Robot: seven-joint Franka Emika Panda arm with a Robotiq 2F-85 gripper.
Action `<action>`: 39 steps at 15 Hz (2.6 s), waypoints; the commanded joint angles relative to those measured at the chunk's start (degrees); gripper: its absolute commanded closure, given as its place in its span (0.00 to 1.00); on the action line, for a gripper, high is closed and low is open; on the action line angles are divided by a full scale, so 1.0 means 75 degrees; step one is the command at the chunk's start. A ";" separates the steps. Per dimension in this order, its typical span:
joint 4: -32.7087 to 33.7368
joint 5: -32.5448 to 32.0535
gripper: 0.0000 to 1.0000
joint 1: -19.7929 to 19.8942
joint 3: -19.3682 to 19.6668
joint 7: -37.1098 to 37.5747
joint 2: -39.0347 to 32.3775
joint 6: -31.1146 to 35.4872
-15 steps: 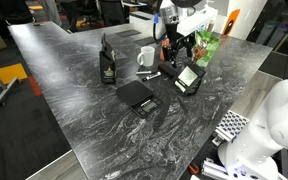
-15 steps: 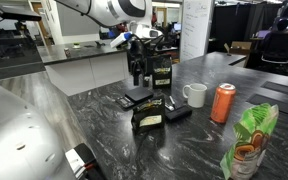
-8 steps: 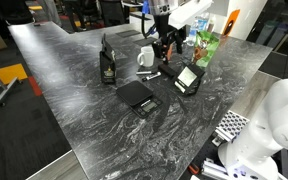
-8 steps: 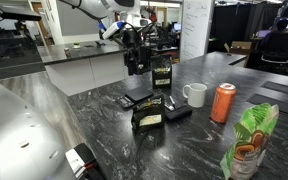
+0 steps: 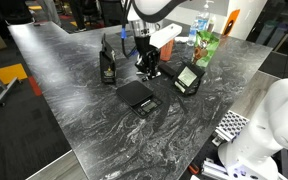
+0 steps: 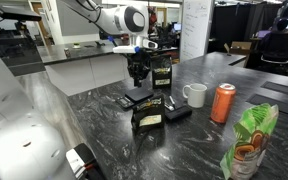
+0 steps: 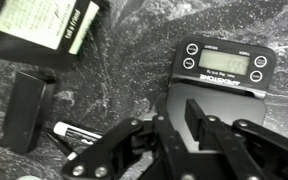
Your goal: Remove the black packet from the scale, put it on the table and press the left button on the scale
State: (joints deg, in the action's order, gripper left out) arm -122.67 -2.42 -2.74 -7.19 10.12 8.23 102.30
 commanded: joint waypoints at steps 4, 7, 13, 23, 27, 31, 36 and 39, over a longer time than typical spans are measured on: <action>-0.0059 0.1846 1.00 -0.0239 0.0167 -0.1004 -0.0149 0.0618; 0.0012 0.1653 1.00 -0.0255 0.0131 -0.0890 -0.0180 0.0601; 0.0012 0.1647 1.00 -0.0260 0.0134 -0.0886 -0.0175 0.0601; -0.0678 0.1694 1.00 -0.0468 -0.0095 0.0641 -0.0078 0.1519; -0.0850 0.1783 1.00 -0.0544 -0.0157 0.1134 -0.0146 0.1650; -0.0946 0.1969 1.00 -0.0592 -0.0172 0.1499 -0.0139 0.1527; -0.0999 0.2483 1.00 -0.0578 -0.0100 0.1354 -0.0314 0.1434; -0.1041 0.2653 1.00 -0.0576 -0.0098 0.1339 -0.0399 0.1438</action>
State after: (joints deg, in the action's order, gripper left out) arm -130.05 15.48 -7.19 -8.24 21.02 6.38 112.85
